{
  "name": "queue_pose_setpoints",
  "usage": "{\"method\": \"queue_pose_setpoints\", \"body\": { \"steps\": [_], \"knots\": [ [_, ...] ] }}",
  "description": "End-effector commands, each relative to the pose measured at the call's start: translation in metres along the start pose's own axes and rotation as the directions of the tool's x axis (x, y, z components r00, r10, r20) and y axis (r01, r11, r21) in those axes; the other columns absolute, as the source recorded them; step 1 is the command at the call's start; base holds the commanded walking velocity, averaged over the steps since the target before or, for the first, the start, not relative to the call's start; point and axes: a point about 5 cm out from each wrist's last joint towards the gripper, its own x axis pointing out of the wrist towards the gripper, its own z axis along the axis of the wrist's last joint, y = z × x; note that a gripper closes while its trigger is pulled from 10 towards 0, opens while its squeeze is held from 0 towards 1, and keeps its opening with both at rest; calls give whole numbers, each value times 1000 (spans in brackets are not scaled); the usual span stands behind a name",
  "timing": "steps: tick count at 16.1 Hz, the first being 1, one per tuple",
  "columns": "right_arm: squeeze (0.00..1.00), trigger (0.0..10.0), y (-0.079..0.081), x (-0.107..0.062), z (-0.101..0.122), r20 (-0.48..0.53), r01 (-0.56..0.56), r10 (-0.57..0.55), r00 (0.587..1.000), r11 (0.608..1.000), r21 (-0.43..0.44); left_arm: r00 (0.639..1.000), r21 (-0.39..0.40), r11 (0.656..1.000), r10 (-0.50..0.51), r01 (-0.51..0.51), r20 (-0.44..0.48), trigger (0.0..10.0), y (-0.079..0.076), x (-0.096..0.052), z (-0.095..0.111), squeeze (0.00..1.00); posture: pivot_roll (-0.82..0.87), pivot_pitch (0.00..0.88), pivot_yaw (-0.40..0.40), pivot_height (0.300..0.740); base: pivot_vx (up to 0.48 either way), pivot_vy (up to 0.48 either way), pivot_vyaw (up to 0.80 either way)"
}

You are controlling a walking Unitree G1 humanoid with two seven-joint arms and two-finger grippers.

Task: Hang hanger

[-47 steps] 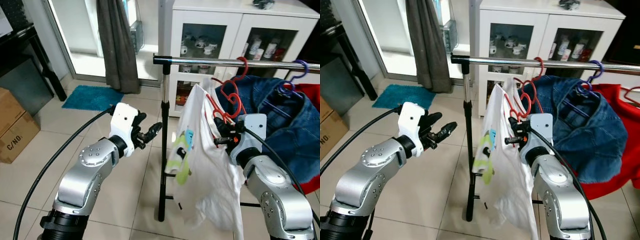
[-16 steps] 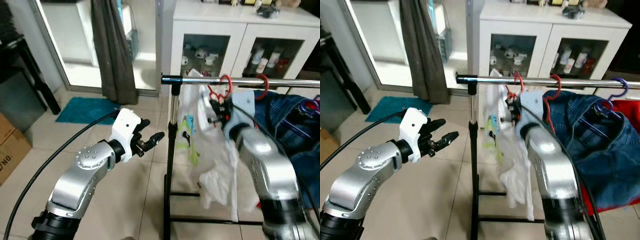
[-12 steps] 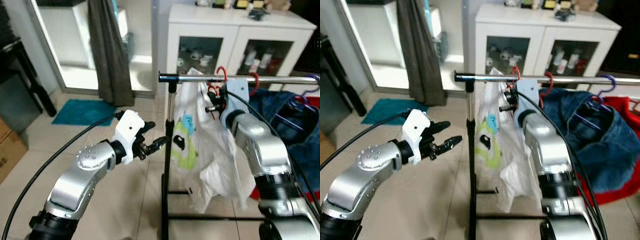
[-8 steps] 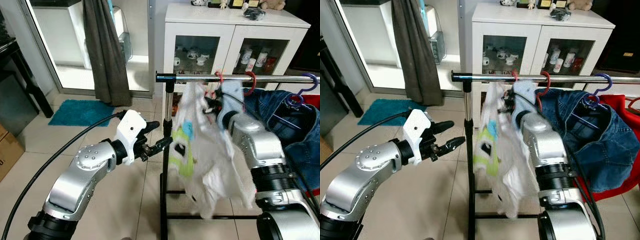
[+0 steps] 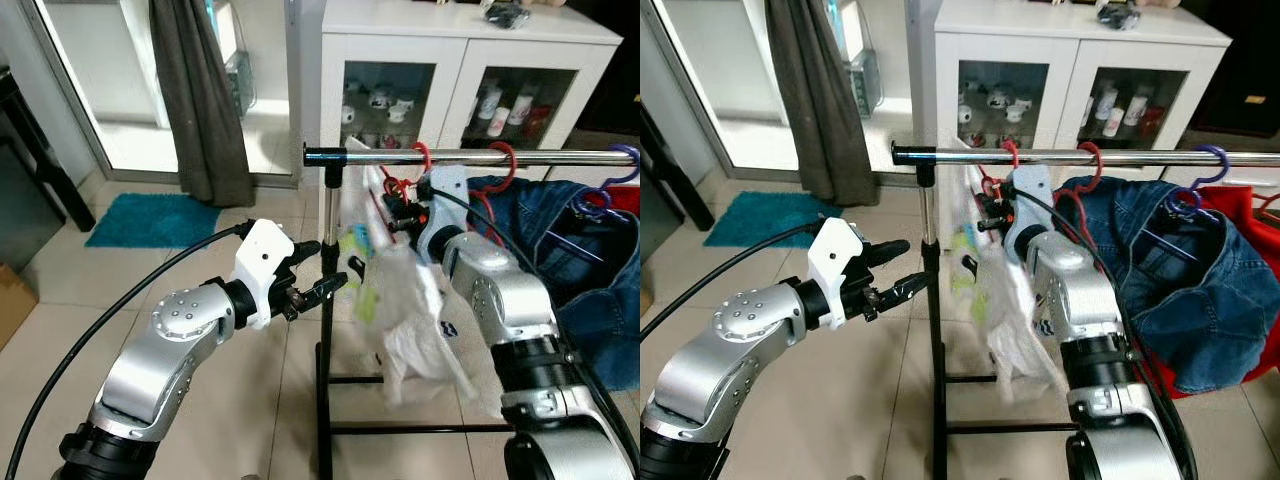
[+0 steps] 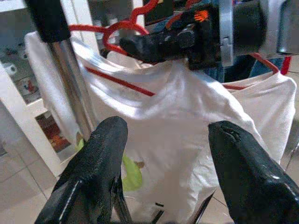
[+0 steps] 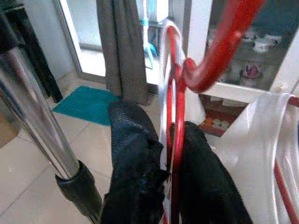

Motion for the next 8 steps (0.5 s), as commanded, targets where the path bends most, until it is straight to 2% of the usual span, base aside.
{"method": "queue_pose_setpoints", "body": {
  "steps": [1, 3, 4, 8],
  "knots": [
    [1000, 10000, -1, -3, 5, 24, 6, -5, 1000, 999, -34, 998, 5, 999, 54, -54, -13, 10000, 8, 0, -1, 0, -137, 0, 23, 719, 0, 0, 0],
    [1000, 10000, -4, -19, 4, 26, -1, 3, 1000, 995, -100, 990, -18, 990, 138, -139, -28, 10000, 14, 0, -7, 0, -136, 0, 18, 719, 0, 0, 0],
    [1000, 10000, -5, -25, 6, 42, 0, 4, 999, 994, -113, 990, -18, 990, 141, -142, -27, 10000, 13, -1, -8, 0, -135, 0, 16, 719, 0, 0, 0],
    [1000, 10000, 3, -47, 12, 123, -61, 73, 990, 993, -99, 983, -56, 982, 182, -182, -2, 10000, 10, 0, -8, 0, -141, 0, 19, 719, 0, 0, 0]
  ]
}}
